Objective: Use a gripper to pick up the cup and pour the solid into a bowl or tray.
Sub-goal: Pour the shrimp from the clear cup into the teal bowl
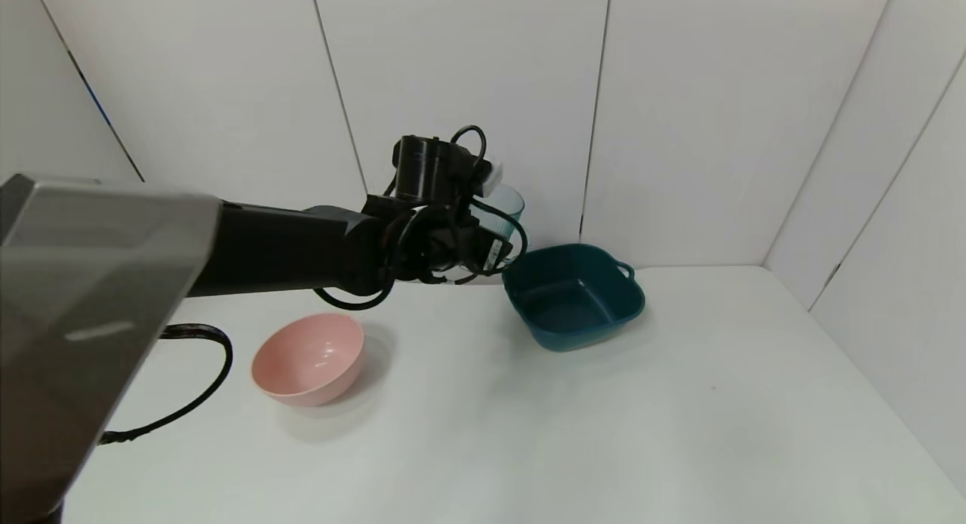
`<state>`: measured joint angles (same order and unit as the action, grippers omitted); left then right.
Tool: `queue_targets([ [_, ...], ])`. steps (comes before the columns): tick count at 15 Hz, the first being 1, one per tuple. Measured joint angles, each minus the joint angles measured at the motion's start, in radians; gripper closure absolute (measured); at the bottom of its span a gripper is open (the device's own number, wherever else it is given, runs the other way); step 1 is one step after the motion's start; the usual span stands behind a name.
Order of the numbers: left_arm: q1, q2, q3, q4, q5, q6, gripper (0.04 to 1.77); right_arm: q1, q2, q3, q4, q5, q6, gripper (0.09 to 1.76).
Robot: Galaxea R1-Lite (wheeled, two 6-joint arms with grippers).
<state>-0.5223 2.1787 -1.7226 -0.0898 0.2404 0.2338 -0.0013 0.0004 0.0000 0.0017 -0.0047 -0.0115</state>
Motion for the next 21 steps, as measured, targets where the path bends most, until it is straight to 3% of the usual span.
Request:
queue_targets([
  [3,-0.017,0.086,-0.092,0.003,0.081,0.089,0.55,0.0,0.0,0.0,0.0,0.0,0.0,0.14],
  [7,-0.046,0.159,-0.188,0.002,0.136,0.186,0.55,0.0,0.0,0.0,0.0,0.0,0.0,0.14],
  [18,-0.104,0.227,-0.255,0.004,0.338,0.501,0.55,0.0,0.0,0.0,0.006,0.0,-0.002,0.14],
  [21,-0.111,0.228,-0.257,0.003,0.355,0.566,0.55,0.0,0.0,0.0,0.006,0.001,-0.003,0.14],
])
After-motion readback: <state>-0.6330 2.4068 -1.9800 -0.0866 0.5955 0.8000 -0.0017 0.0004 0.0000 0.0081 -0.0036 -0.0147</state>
